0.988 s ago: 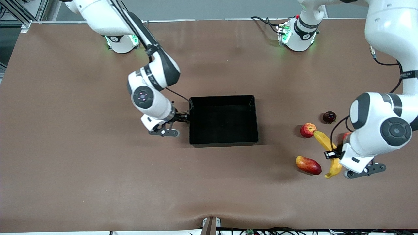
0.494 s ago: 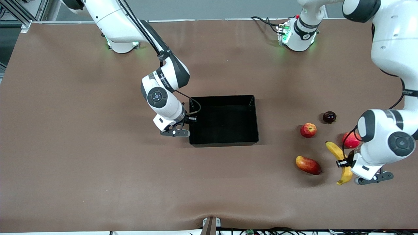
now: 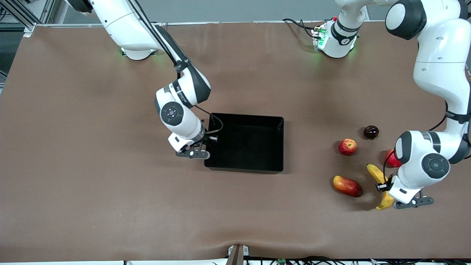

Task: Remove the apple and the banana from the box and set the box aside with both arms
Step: 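Place the banana beside the mango while the right gripper grips the tray rim, then drag the black tray away from the fruit with the right gripper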

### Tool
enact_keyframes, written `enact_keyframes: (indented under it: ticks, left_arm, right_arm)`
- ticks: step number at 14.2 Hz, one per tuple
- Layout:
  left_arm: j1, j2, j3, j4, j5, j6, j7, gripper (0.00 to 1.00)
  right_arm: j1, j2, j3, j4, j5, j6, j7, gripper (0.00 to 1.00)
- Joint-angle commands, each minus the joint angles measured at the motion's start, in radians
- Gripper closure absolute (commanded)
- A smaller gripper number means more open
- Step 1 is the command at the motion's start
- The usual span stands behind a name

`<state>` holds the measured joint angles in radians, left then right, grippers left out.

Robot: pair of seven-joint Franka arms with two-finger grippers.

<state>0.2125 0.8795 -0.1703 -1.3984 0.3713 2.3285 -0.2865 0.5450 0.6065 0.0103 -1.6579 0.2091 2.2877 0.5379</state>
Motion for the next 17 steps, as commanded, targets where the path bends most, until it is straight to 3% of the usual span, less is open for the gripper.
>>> enact_keyframes:
  ticks: [1, 2, 3, 6, 10, 14, 17]
  left_arm:
    - [0.002, 0.041, -0.008, 0.025, 0.021, 0.038, 0.004, 0.68]
    - [-0.001, 0.041, -0.008, 0.027, 0.021, 0.04, 0.007, 0.22]
    - [-0.002, 0.036, -0.009, 0.029, 0.021, 0.04, 0.016, 0.0]
    - [-0.007, -0.022, -0.017, 0.026, 0.018, 0.028, 0.024, 0.0]
    - [0.001, -0.131, -0.032, 0.022, 0.012, -0.076, 0.033, 0.0]
    - [0.004, -0.295, -0.075, 0.021, 0.005, -0.248, 0.035, 0.0]
    - [0.007, -0.39, -0.106, 0.022, -0.063, -0.345, 0.043, 0.0]
  right_arm:
    - [-0.063, -0.031, 0.01, 0.075, 0.01, -0.164, -0.028, 1.0]
    - [-0.086, -0.043, 0.011, 0.092, 0.012, -0.219, -0.05, 1.0]
    - [-0.114, -0.062, 0.01, 0.093, 0.013, -0.255, -0.087, 1.0]
    - [-0.206, -0.141, 0.007, 0.058, 0.012, -0.304, -0.131, 1.0]
    - [-0.39, -0.235, 0.005, -0.031, 0.01, -0.346, -0.382, 1.0]
    - [-0.574, -0.243, 0.003, -0.065, 0.007, -0.343, -0.6, 1.0]
    - [-0.696, -0.225, 0.003, -0.065, 0.001, -0.323, -0.728, 1.0]
